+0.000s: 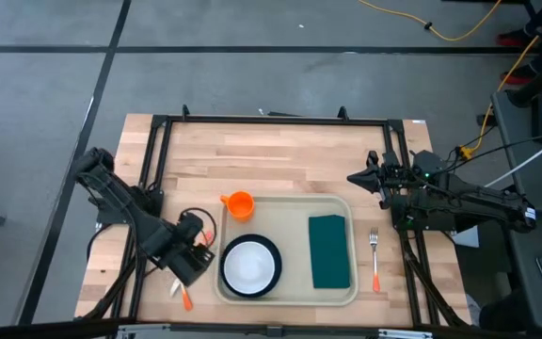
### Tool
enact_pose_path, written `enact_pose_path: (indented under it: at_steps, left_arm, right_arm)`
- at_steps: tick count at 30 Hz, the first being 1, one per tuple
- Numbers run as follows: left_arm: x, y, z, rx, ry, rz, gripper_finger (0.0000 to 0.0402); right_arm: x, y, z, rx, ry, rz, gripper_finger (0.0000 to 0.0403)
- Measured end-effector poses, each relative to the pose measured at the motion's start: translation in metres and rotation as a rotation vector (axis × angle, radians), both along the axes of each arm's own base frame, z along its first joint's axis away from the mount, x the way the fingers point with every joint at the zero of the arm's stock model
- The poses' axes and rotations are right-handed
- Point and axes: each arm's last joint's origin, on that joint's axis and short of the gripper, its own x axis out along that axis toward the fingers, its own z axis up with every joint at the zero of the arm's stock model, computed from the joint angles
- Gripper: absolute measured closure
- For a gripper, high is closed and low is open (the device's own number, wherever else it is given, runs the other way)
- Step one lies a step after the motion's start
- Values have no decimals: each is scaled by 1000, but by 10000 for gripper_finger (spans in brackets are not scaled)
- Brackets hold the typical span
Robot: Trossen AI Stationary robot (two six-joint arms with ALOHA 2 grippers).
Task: Set up tray
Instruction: Put the orange knife on the green napkin
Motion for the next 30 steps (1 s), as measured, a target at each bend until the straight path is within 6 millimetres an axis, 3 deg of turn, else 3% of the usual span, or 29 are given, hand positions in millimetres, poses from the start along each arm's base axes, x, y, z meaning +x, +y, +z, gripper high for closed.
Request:
enact_pose_path:
  at_steps: [5, 12, 30]
  left_arm:
    - [-17, 10, -20, -105, -60, 76, 161]
    - [-19, 19, -48, -213, -89, 125, 157]
    - [-2, -3, -105, -319, 166, -29, 162]
  right_arm:
    - [0, 0, 0, -6, 0, 0, 397]
    - [0, 0, 0, -14, 0, 0, 397]
    - [0, 0, 0, -30, 0, -1, 397]
